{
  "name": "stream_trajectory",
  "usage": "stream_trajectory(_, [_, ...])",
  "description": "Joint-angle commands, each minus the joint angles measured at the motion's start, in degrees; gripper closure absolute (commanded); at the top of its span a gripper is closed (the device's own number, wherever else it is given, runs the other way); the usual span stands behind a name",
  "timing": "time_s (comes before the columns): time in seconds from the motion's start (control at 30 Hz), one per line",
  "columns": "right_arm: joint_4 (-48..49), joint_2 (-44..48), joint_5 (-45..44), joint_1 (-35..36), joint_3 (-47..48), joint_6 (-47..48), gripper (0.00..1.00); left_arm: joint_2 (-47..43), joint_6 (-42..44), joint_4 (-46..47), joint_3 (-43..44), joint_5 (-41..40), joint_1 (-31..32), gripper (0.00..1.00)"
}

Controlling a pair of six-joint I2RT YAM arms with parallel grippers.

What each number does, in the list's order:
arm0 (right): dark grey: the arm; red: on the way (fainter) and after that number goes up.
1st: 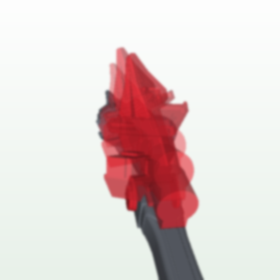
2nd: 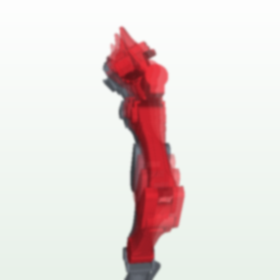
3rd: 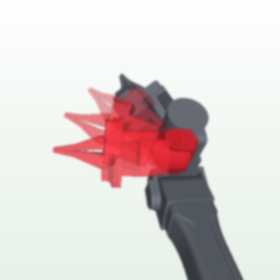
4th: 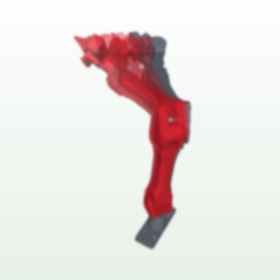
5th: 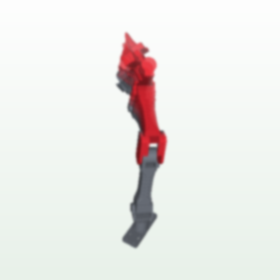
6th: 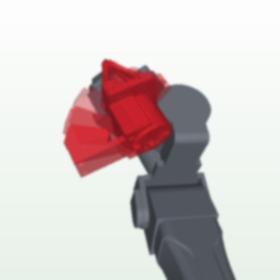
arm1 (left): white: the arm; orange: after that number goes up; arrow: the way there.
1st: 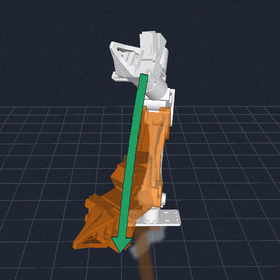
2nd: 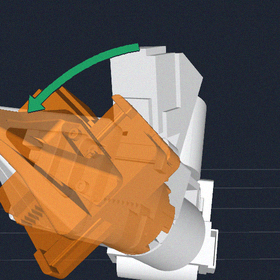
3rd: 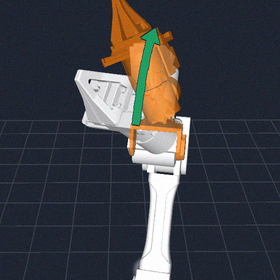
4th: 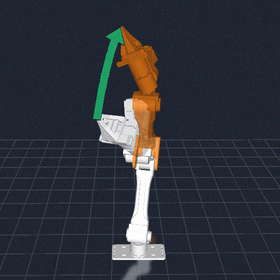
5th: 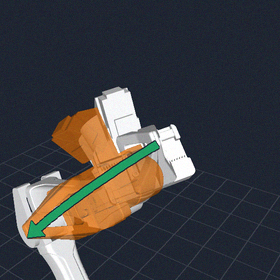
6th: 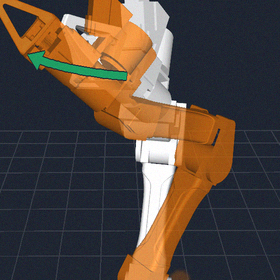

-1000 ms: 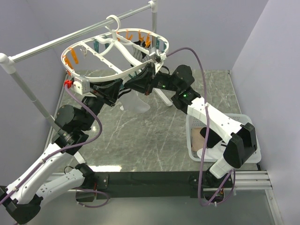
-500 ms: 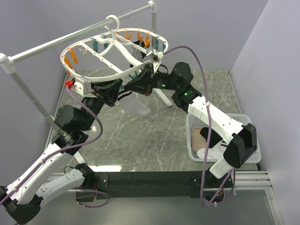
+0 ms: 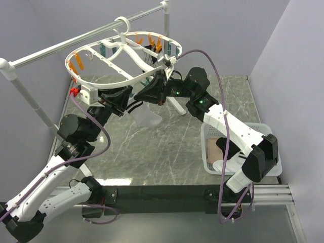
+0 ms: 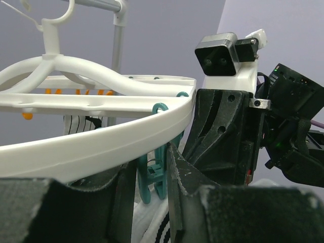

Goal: Clip the socks to the hanger
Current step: Clamp the sock onto the hanger.

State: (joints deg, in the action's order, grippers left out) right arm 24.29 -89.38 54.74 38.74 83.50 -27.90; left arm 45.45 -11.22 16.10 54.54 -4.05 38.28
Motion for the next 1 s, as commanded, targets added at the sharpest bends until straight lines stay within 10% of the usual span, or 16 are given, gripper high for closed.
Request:
stream_trajectory(0.0, [2.6, 1.8, 1.2, 0.2, 1.6, -0.8, 1.0, -0.8, 0.2, 0.4, -0.1, 7.0, 0.5, 0.74])
stream_trajectory(0.97, [-0.6, -1.7, -2.3, 0.1, 4.3, -0.7, 1.0, -1.9, 0.1, 0.7, -0.4, 8.5, 0.5, 0.74])
